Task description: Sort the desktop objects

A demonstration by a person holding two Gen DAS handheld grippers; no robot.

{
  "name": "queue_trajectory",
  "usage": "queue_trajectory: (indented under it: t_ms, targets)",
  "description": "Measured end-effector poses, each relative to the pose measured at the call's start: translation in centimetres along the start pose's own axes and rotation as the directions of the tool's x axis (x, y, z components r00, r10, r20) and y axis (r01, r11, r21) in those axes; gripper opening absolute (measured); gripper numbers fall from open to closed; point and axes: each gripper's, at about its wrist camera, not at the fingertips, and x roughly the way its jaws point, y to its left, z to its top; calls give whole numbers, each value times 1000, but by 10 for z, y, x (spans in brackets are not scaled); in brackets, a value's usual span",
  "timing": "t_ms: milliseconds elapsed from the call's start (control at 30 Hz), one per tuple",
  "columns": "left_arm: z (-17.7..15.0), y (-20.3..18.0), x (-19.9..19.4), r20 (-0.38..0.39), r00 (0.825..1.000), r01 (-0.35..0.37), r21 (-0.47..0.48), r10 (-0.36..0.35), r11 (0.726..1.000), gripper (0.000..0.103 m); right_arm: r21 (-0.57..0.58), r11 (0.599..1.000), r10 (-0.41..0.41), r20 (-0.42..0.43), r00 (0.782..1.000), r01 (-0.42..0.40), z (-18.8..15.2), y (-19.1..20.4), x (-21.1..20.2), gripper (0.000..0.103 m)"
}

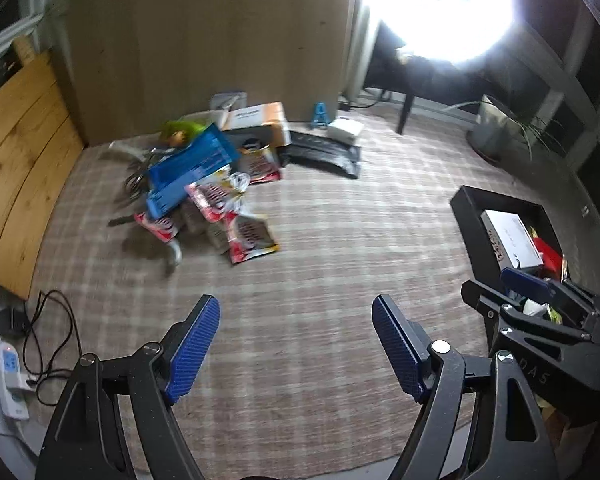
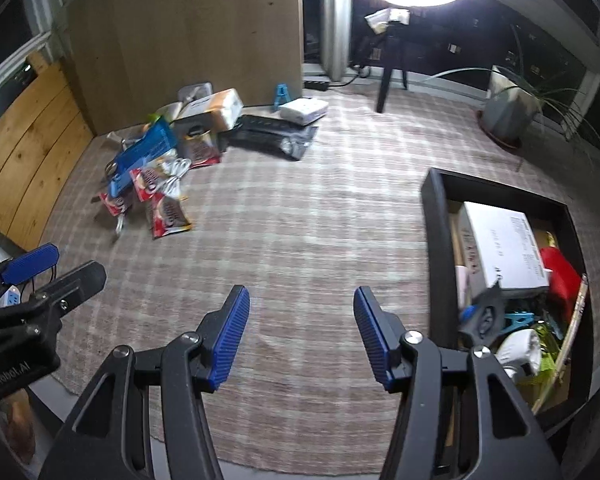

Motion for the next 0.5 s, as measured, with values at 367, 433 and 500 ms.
queue_trajectory:
  t_ms: [367, 433, 500]
  targets:
    - [-6, 44, 10, -35, 999, 21, -57, -23, 998, 78, 2, 1000, 12, -15, 1000, -12, -3, 27, 15, 54]
    - [-8, 47, 12, -38, 999, 21, -51, -23, 998, 78, 1, 1000, 11, -19, 1000, -11, -4, 29, 18, 54]
    - [-8, 50, 15, -42, 999, 13, -41, -15, 999, 78, -1, 1000, 8, -23, 1000, -8, -4, 32, 21, 54]
